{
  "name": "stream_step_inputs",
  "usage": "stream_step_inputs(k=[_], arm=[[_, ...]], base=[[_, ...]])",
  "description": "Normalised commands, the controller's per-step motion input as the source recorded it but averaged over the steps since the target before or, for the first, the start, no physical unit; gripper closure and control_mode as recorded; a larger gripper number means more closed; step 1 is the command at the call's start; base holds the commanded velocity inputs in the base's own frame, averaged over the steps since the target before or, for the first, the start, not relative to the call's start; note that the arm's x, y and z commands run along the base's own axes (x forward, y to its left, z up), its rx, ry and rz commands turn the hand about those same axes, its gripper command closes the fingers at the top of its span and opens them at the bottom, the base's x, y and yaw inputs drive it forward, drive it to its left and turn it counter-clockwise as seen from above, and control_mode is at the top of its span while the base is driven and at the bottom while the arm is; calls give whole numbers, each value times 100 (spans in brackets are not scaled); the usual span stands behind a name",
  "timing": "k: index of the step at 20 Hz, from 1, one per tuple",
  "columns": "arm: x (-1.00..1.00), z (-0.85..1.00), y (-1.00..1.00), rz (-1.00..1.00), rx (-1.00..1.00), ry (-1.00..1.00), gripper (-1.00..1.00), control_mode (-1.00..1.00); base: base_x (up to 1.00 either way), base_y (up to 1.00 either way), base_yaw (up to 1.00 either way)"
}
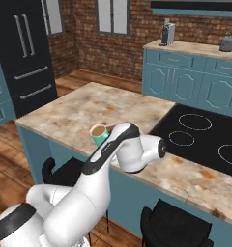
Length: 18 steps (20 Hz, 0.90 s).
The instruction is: Pick up the brewed coffee from the coffee machine and place it next to the breakfast plate on the dining counter.
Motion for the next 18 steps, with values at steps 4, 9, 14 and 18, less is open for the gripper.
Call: stream_step_inputs(k=[4, 9, 14, 18], arm=[[65, -28, -51, -23, 0, 3, 100, -100], [63, -20, -34, -20, 0, 6, 100, -100], [55, -24, -23, -14, 0, 10, 100, -100], [56, -41, -14, -5, 0, 6, 100, -100]], base=[[0, 0, 0], [0, 0, 0], [0, 0, 0], [0, 0, 0]])
